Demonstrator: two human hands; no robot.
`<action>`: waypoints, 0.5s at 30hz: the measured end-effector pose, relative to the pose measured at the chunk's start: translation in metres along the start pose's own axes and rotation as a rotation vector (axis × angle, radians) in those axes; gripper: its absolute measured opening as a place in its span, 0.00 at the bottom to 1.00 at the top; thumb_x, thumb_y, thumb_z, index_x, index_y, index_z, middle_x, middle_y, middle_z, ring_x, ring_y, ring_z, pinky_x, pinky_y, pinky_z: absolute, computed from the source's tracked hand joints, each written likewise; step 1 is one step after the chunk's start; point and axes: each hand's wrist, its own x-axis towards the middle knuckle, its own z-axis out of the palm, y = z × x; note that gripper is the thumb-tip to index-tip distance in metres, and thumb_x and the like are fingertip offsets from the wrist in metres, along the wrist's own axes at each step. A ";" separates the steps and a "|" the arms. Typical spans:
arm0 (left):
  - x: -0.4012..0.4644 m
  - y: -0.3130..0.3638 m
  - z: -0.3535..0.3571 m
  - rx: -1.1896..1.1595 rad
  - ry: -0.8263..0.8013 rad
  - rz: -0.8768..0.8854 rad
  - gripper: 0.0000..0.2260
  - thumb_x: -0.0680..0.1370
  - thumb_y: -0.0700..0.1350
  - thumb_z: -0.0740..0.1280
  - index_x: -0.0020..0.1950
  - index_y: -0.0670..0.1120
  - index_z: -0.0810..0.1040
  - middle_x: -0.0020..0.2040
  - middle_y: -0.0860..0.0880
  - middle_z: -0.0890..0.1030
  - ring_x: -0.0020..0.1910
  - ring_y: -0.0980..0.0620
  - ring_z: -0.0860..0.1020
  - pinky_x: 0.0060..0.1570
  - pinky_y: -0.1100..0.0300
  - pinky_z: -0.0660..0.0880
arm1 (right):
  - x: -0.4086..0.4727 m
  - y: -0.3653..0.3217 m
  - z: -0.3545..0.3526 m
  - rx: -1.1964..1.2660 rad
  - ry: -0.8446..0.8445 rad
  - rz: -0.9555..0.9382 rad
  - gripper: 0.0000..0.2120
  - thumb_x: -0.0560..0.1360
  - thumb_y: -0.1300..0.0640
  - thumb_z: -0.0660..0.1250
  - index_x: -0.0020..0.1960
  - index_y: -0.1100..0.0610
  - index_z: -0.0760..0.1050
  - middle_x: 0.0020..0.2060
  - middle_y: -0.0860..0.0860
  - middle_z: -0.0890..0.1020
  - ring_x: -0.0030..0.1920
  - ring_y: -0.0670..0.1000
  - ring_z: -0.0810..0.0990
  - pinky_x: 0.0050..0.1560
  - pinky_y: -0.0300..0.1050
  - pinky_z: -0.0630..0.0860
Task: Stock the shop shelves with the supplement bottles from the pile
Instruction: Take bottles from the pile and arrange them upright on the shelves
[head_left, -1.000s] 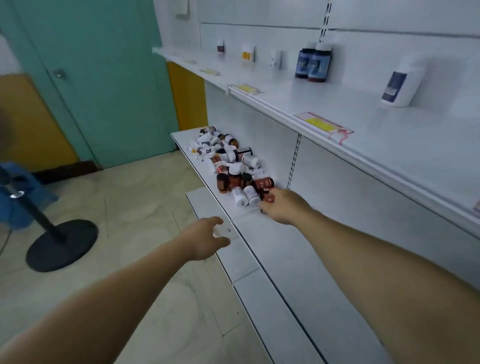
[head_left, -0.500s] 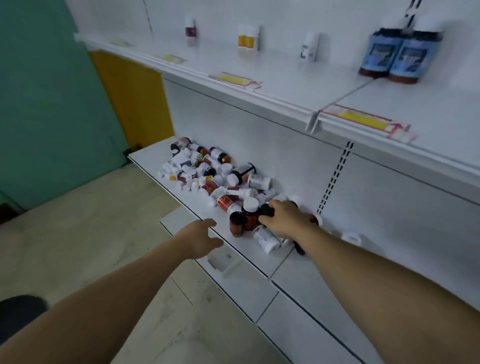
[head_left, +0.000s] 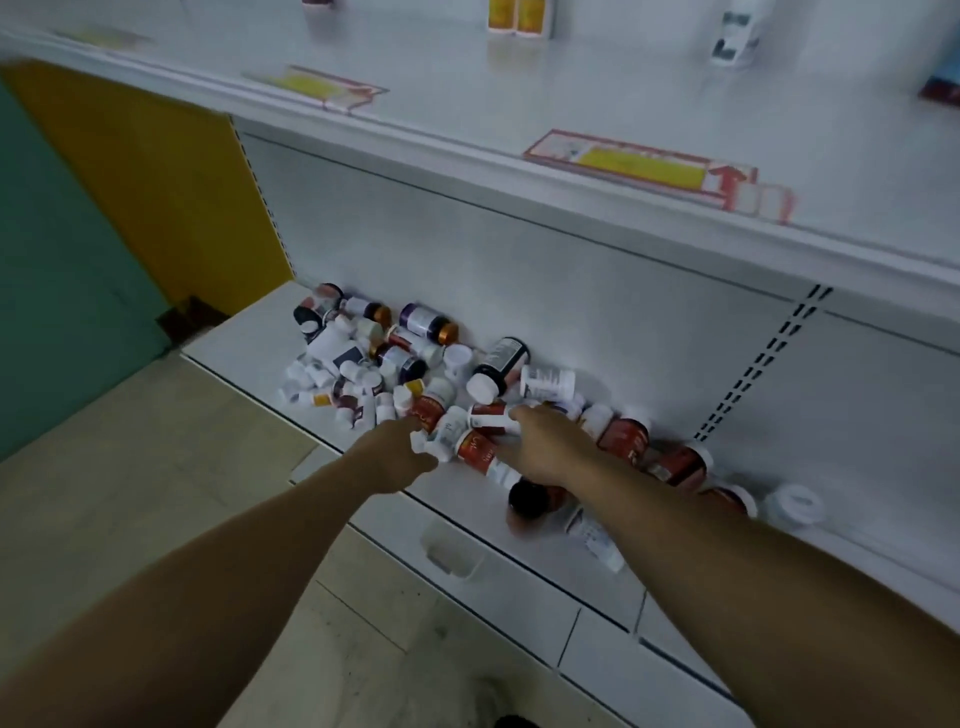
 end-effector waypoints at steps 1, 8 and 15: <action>0.012 -0.005 -0.002 -0.006 -0.003 -0.006 0.31 0.76 0.56 0.65 0.75 0.48 0.59 0.76 0.43 0.58 0.73 0.42 0.60 0.68 0.53 0.63 | 0.008 -0.005 0.005 -0.021 0.003 0.003 0.30 0.72 0.35 0.63 0.66 0.52 0.69 0.62 0.54 0.76 0.59 0.57 0.75 0.57 0.54 0.75; 0.083 -0.030 0.006 -0.076 0.022 0.048 0.32 0.77 0.53 0.66 0.76 0.47 0.57 0.70 0.41 0.67 0.67 0.41 0.68 0.61 0.52 0.68 | 0.055 -0.025 0.048 -0.229 -0.076 0.110 0.19 0.76 0.45 0.62 0.63 0.54 0.71 0.58 0.54 0.77 0.58 0.56 0.76 0.55 0.48 0.70; 0.126 -0.060 0.041 -0.212 0.061 0.091 0.28 0.75 0.55 0.67 0.72 0.48 0.64 0.61 0.41 0.74 0.58 0.40 0.74 0.57 0.50 0.72 | 0.075 -0.030 0.079 -0.433 -0.138 0.260 0.31 0.76 0.48 0.64 0.74 0.58 0.58 0.73 0.58 0.63 0.72 0.59 0.63 0.70 0.58 0.63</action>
